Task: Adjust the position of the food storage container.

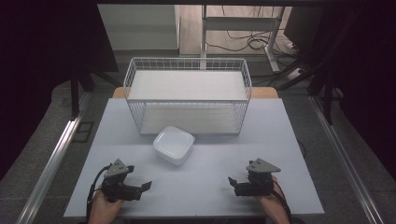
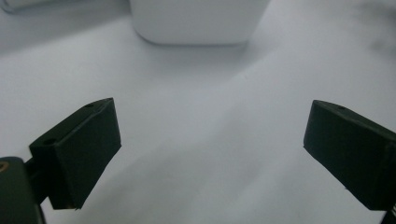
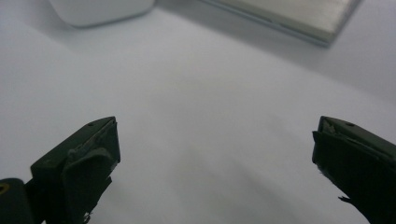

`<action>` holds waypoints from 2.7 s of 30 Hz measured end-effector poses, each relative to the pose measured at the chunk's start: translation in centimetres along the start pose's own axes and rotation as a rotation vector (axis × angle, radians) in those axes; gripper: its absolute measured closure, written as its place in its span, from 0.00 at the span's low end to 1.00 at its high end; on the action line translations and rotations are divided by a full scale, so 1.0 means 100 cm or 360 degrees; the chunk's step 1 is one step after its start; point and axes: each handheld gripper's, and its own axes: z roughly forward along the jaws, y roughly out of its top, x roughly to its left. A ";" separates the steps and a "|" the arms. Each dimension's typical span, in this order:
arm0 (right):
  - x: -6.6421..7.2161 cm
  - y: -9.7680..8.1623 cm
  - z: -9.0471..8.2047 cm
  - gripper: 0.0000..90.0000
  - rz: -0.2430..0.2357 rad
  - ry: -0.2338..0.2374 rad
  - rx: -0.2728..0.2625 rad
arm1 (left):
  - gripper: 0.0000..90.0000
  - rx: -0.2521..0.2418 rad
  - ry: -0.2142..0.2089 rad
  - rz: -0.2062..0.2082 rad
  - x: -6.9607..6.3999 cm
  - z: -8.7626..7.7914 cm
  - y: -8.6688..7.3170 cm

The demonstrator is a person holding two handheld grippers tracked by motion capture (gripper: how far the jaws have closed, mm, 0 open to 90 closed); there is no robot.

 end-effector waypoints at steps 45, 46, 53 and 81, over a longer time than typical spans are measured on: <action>0.008 0.037 0.023 0.26 0.0025 0.0156 0.0089 | 0.41 0.0041 -0.0036 -0.0026 0.044 0.027 0.042; 0.007 0.040 0.024 0.27 0.0042 0.0171 0.0084 | 0.46 0.0046 -0.0040 -0.0039 0.051 0.031 0.047; 0.003 0.050 0.033 0.42 0.0105 0.0228 0.0055 | 0.75 0.0012 -0.0013 -0.0119 0.068 0.041 0.058; 0.021 0.075 0.094 0.99 -0.0016 0.0297 0.0135 | 1.00 0.0090 -0.0168 -0.0140 0.059 0.090 0.074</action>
